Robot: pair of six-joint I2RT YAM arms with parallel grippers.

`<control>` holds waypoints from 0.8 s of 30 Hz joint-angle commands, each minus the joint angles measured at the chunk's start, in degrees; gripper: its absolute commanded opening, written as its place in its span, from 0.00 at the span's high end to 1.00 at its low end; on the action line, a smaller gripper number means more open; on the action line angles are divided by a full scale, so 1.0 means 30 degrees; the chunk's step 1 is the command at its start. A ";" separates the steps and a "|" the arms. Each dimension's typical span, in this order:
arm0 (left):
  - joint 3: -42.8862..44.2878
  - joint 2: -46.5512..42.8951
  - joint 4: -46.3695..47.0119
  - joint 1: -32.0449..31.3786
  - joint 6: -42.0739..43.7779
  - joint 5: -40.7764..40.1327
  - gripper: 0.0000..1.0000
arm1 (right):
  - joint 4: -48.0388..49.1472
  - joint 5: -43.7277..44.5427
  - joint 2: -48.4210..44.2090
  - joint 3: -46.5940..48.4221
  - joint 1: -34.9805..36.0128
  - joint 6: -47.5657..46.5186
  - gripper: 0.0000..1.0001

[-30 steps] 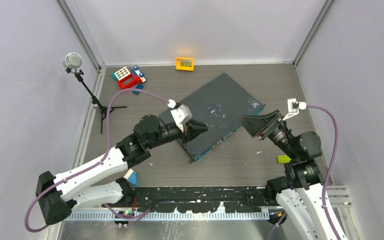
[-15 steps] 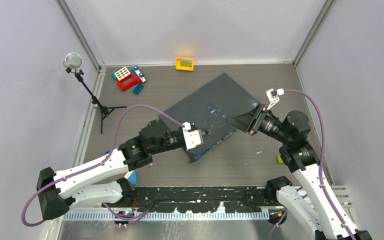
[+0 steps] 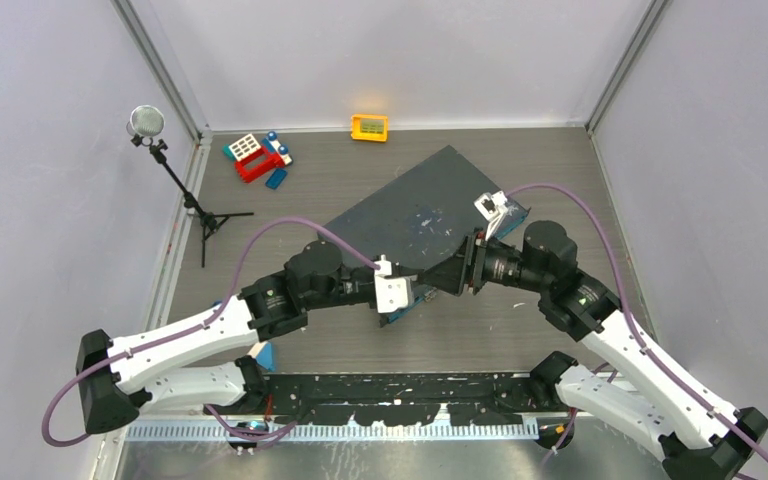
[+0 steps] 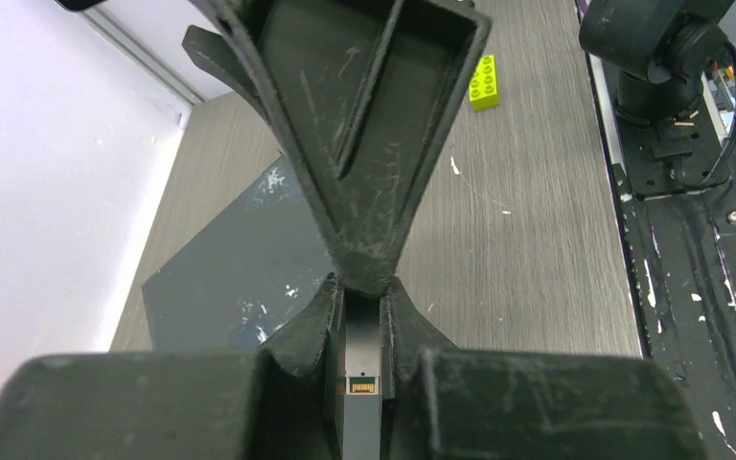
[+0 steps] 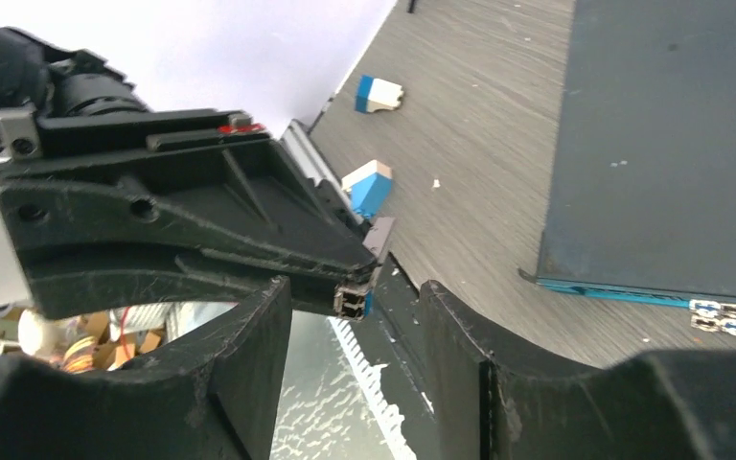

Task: Insert the plug into the switch port
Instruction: Pick up the plug from the corner of the board.

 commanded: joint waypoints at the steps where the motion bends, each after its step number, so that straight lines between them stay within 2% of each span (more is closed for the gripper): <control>1: 0.0821 0.0032 -0.0230 -0.0156 0.0423 0.0609 1.00 | 0.0272 0.1811 0.0226 0.0506 0.0205 -0.0506 0.46; 10: 0.0655 -0.0201 -0.0476 -0.0158 0.0682 0.0583 1.00 | 0.0892 0.2050 0.0007 -0.0141 0.0214 0.0077 0.62; 24: 0.0301 -0.0375 0.0465 -0.0154 0.0526 -0.1305 1.00 | 0.0902 0.1203 0.0193 -0.0318 0.0214 0.0324 0.62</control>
